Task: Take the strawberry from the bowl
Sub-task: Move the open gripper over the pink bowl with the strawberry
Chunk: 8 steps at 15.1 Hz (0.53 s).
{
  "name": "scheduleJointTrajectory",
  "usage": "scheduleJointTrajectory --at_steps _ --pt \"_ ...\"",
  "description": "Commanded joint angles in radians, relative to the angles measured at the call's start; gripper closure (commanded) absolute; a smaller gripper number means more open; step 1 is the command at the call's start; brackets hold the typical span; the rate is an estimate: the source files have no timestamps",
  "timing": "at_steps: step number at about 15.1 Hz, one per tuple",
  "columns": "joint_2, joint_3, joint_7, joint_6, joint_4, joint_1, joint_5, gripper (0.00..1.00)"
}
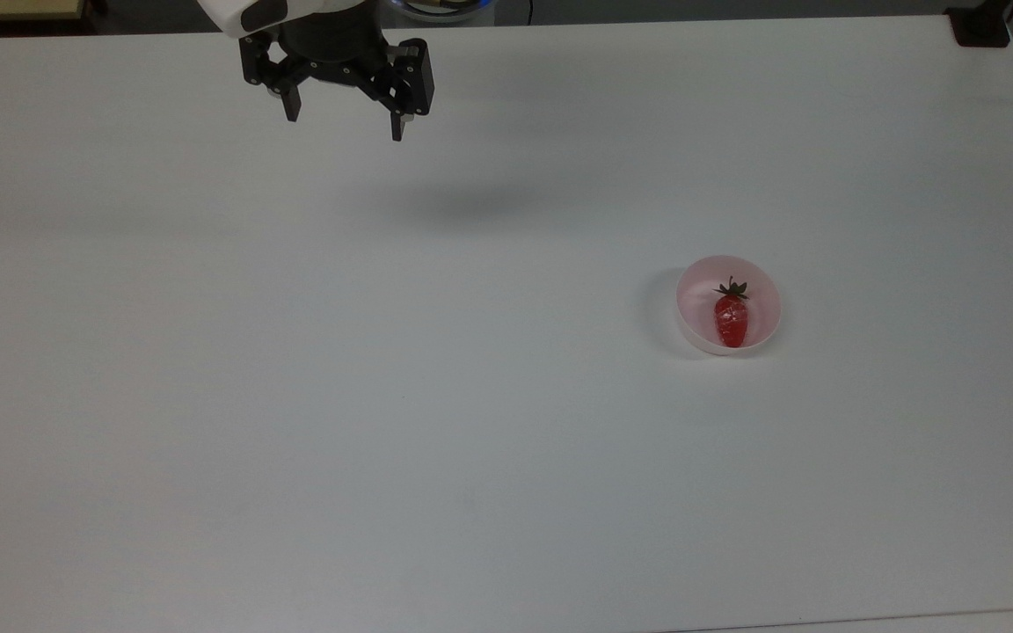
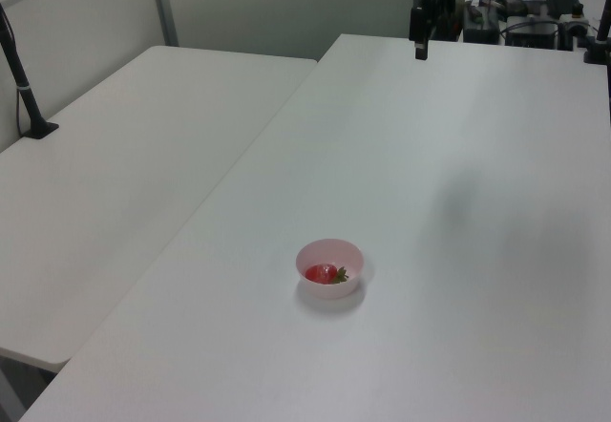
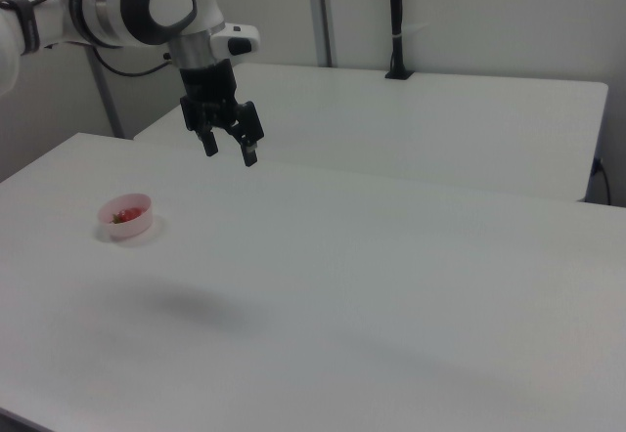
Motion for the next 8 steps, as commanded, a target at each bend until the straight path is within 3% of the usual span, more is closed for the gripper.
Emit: scheduleJointTrajectory --at_steps 1,8 --pt "-0.014 0.022 -0.006 0.01 0.015 -0.011 0.01 0.0" --pt "-0.023 0.019 -0.008 0.005 0.017 -0.019 0.04 0.0"
